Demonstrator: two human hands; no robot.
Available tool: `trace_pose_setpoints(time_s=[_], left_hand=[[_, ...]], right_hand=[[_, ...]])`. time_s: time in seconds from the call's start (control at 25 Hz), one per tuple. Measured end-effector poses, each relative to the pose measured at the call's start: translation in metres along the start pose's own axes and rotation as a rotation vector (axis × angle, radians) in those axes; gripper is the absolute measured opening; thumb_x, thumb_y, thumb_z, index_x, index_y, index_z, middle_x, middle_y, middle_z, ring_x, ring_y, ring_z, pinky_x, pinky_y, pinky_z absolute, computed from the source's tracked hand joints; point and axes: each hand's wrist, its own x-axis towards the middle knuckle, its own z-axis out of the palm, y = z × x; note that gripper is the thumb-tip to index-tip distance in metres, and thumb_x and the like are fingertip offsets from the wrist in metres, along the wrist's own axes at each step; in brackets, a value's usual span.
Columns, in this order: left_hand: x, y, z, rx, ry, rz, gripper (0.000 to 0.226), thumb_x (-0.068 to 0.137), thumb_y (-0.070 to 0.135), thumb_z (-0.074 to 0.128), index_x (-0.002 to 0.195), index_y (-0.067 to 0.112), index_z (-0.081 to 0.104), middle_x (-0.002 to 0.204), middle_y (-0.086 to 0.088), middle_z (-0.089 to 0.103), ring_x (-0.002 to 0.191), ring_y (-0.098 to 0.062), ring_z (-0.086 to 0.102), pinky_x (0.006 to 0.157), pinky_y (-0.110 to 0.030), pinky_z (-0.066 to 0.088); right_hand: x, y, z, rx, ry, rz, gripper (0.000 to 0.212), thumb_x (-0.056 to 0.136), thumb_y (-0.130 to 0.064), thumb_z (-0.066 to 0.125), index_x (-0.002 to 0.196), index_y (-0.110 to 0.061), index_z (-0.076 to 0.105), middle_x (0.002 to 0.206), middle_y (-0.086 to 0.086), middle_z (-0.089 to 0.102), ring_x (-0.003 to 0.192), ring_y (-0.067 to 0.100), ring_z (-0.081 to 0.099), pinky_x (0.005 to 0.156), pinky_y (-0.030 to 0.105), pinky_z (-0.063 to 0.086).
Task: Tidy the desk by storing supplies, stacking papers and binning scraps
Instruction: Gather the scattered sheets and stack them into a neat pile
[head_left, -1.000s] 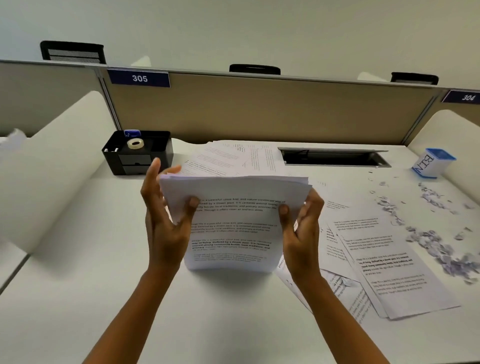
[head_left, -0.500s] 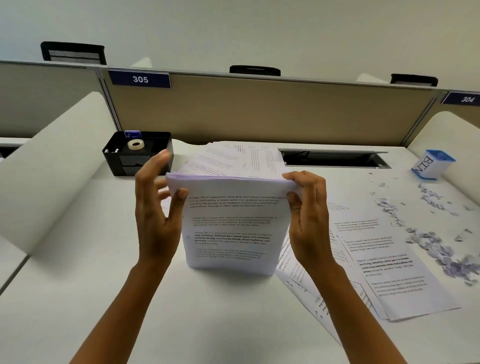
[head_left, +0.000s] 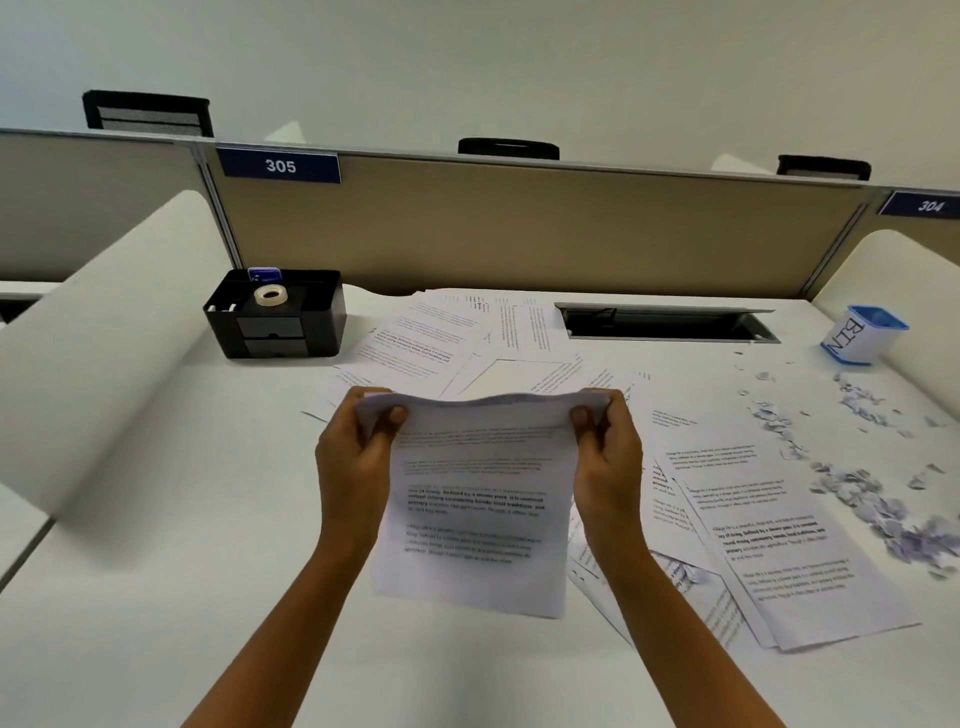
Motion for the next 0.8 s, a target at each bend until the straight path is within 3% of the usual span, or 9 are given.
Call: trace_pose_setpoints(time_s=[0.12,0.28,0.4,0.52,0.64,0.8], left_hand=[[0.013,0.020,0.000,-0.056,0.040,0.042,0.012,0.093,0.018,0.049,0.097,0.012,0.058,0.084,0.023,0.063,0.082,-0.007,0.063,0.060,-0.014,0.050],[0.025,0.048,-0.004,-0.064,0.086,0.112,0.009,0.093,0.020,0.051,0.091,0.027,0.056,0.077,0.024,0.062,0.077,-0.004,0.061,0.059,-0.012,0.048],[0.021,0.045,-0.007,-0.025,0.112,0.116,0.008,0.092,0.026,0.051,0.091,0.033,0.056,0.077,0.025,0.063,0.078,-0.004,0.061,0.059,-0.012,0.047],[0.012,0.034,-0.009,-0.027,0.137,0.059,0.018,0.089,0.034,0.049,0.097,0.022,0.059,0.081,0.021,0.065,0.076,-0.004,0.061,0.057,-0.011,0.046],[0.010,0.028,-0.012,-0.050,0.110,0.042,0.022,0.088,0.032,0.048,0.102,0.017,0.055,0.087,0.022,0.065,0.081,-0.002,0.062,0.059,-0.011,0.047],[0.001,0.009,-0.012,-0.071,0.016,-0.067,0.038,0.083,0.032,0.054,0.117,0.013,0.053,0.095,0.015,0.066,0.088,-0.001,0.064,0.063,-0.014,0.052]], right_hand=[[0.008,-0.018,-0.001,-0.005,0.009,-0.056,0.016,0.094,-0.030,0.043,0.101,-0.017,0.049,0.094,-0.004,0.061,0.084,0.010,0.058,0.073,0.024,0.054],[0.012,-0.045,-0.008,0.025,0.008,-0.164,0.021,0.094,-0.029,0.043,0.101,-0.011,0.050,0.089,-0.011,0.059,0.079,-0.004,0.056,0.062,0.011,0.047],[0.007,-0.045,-0.010,0.037,-0.023,-0.188,0.021,0.092,-0.032,0.044,0.103,-0.016,0.050,0.090,-0.012,0.060,0.082,-0.002,0.057,0.061,0.011,0.048],[0.002,-0.029,-0.007,0.178,-0.118,-0.042,0.017,0.088,-0.033,0.052,0.103,-0.026,0.046,0.096,-0.007,0.063,0.087,0.005,0.062,0.064,0.017,0.054],[0.000,-0.007,-0.001,0.202,-0.177,0.100,0.024,0.086,-0.029,0.058,0.106,-0.027,0.046,0.101,-0.005,0.064,0.085,0.001,0.064,0.071,0.023,0.059],[-0.003,0.006,0.008,0.223,-0.146,0.161,0.023,0.092,-0.016,0.052,0.114,-0.012,0.055,0.108,0.004,0.066,0.085,0.006,0.065,0.067,0.021,0.057]])
